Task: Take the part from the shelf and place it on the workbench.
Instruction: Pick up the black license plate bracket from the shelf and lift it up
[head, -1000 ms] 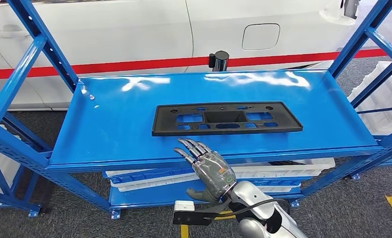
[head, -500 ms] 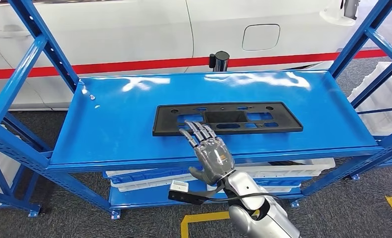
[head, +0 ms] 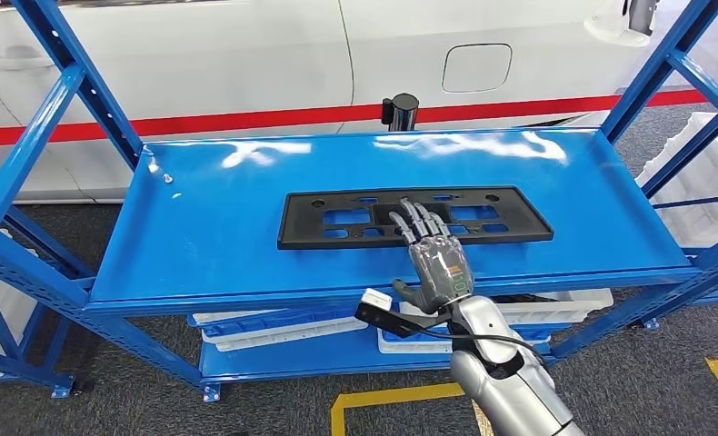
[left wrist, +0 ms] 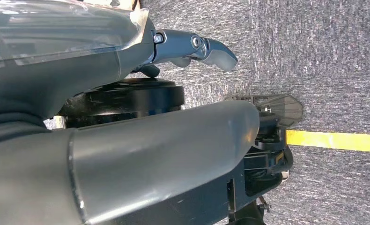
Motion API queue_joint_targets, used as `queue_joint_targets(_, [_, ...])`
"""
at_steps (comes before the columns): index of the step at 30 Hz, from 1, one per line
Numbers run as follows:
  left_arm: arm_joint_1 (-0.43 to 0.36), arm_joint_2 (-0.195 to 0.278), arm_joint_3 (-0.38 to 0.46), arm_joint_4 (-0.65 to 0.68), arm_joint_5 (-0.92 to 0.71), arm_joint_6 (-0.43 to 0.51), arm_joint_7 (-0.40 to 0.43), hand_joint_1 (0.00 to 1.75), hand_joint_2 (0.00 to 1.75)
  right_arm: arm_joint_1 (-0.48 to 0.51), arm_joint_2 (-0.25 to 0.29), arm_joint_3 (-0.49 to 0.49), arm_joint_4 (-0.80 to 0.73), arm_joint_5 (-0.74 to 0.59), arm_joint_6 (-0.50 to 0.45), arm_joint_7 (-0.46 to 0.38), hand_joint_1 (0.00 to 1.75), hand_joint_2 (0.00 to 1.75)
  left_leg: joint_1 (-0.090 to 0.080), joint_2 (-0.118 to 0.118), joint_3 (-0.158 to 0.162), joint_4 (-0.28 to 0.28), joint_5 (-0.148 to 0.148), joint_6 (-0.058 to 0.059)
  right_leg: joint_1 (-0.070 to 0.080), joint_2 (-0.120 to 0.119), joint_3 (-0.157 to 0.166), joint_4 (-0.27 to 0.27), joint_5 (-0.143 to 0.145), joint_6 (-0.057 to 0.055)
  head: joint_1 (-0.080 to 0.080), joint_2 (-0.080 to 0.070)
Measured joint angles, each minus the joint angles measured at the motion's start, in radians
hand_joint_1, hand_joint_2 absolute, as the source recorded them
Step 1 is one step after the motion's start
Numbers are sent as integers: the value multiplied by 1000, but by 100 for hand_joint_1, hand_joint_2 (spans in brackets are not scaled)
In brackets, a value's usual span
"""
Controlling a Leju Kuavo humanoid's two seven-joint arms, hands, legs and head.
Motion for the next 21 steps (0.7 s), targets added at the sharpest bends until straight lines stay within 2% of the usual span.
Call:
queue_joint_targets(5, [-3,0,-10,0,-1,1,1,0,0,-43,22,-52,99,33,-54,14,0,175,0,0,1,0,0,0,0,0,0,0,0,0,0,0])
queue_joint_targets(16, [-8,0,-33,0,-2,-1,7,0,0,-121,32,-184,288,68,-143,16,0,175,0,0,6,0,-1,0,0,0,-2,-1,-1,1,0,0])
queue_joint_targets(17, [-9,0,-36,0,-5,-2,10,0,0,-127,32,-192,303,72,-148,22,36,175,0,0,7,0,-1,0,0,0,-2,-1,-1,1,0,0])
queue_joint_targets(20, [-11,0,-48,0,-16,-3,16,0,0,-133,27,-217,343,87,-170,45,164,175,0,-1,8,0,-1,0,0,0,0,-1,-2,2,0,0])
queue_joint_targets(21, [-12,0,-52,0,-18,-3,17,0,0,-133,24,-224,355,93,-179,51,172,175,0,-1,8,0,-1,0,0,0,0,-1,-2,2,0,0])
